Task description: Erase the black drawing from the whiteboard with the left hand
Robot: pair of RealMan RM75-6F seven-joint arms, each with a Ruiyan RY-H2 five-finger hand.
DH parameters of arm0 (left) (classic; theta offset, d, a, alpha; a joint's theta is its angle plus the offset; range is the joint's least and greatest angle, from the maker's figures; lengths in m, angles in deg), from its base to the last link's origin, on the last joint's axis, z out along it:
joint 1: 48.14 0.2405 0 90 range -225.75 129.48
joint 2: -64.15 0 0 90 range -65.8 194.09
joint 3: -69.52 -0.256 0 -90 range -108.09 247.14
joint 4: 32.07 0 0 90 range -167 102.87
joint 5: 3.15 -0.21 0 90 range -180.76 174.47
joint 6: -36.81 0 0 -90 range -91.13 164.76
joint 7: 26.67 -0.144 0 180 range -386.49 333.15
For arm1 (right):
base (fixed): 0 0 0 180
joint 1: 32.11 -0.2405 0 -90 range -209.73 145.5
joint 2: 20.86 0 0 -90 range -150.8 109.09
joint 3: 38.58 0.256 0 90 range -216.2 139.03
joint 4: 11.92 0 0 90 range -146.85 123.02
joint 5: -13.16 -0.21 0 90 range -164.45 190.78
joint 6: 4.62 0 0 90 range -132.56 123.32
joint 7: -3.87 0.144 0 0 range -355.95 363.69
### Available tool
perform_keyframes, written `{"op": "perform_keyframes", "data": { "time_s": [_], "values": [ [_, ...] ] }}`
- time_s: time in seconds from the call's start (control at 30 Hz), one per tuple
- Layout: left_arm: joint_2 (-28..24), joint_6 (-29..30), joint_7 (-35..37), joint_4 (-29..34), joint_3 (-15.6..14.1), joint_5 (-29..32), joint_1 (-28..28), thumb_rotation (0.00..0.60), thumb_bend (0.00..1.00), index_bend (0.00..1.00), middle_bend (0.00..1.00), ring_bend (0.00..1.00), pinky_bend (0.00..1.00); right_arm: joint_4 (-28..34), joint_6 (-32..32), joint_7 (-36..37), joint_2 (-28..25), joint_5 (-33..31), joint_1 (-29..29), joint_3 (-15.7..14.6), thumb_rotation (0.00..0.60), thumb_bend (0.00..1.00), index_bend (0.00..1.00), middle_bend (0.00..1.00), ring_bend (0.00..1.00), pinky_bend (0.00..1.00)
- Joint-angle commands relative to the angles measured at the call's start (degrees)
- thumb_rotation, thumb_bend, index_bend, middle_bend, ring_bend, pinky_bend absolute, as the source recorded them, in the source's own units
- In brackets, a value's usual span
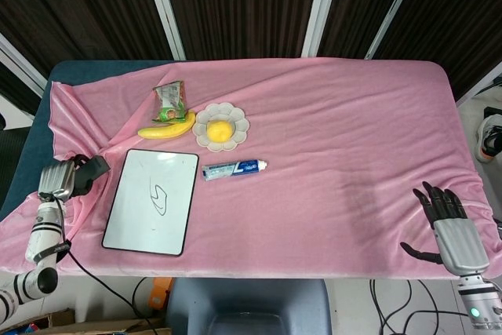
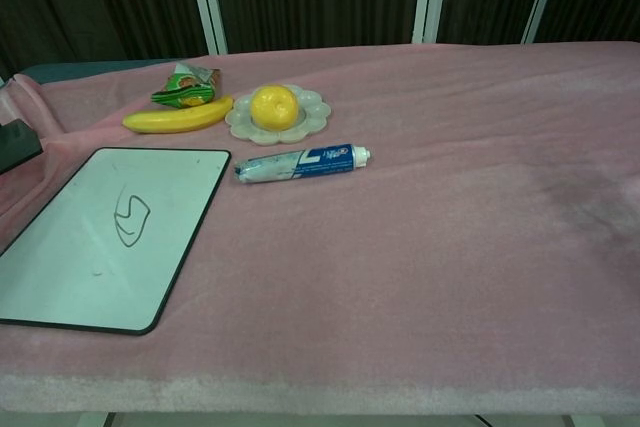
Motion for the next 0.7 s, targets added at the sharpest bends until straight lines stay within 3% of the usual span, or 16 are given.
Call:
{"op": "perform_keyframes", "data": {
  "time_s": [0.03,0.17,0.37,0.53,0.7],
  "values": [
    [-6.36,5.54,4.17,11.83,-0.97,-7.33,3.79,0.6,0.76,0.62,0.71,0.68,0.76,0.05,0.03,-0.01,-0.02,0.23,0.02,-0.13,0.6,0.31,0.0,0.0,0.0,0.0],
    [-11.13,5.8,5.47,22.08,-4.71,-13.18,5.76,0.6,0.76,0.62,0.72,0.68,0.76,0.08,0.05,-0.01,-0.01,0.53,0.03,-0.3,0.6,0.31,0.0,0.0,0.0,0.0],
    [-10.85,4.02,1.44,26.81,-9.26,-16.24,6.07,0.6,0.77,0.62,0.72,0.69,0.76,0.1,-0.24,0.46,-0.29,1.32,-0.07,-0.81,0.6,0.31,0.0,0.0,0.0,0.0],
    [-10.25,1.85,-0.8,28.79,-10.32,-14.87,5.23,0.6,0.78,0.62,0.72,0.69,0.77,-0.06,0.13,0.94,-0.51,1.57,0.06,-0.86,0.6,0.31,0.0,0.0,0.0,0.0],
    [-7.85,4.32,-9.19,32.16,-10.18,-12.89,4.4,0.6,0.78,0.61,0.72,0.69,0.77,-0.14,0.57,0.06,-0.03,0.73,0.31,-0.39,0.6,0.3,0.0,0.0,0.0,0.0]
  ]
}}
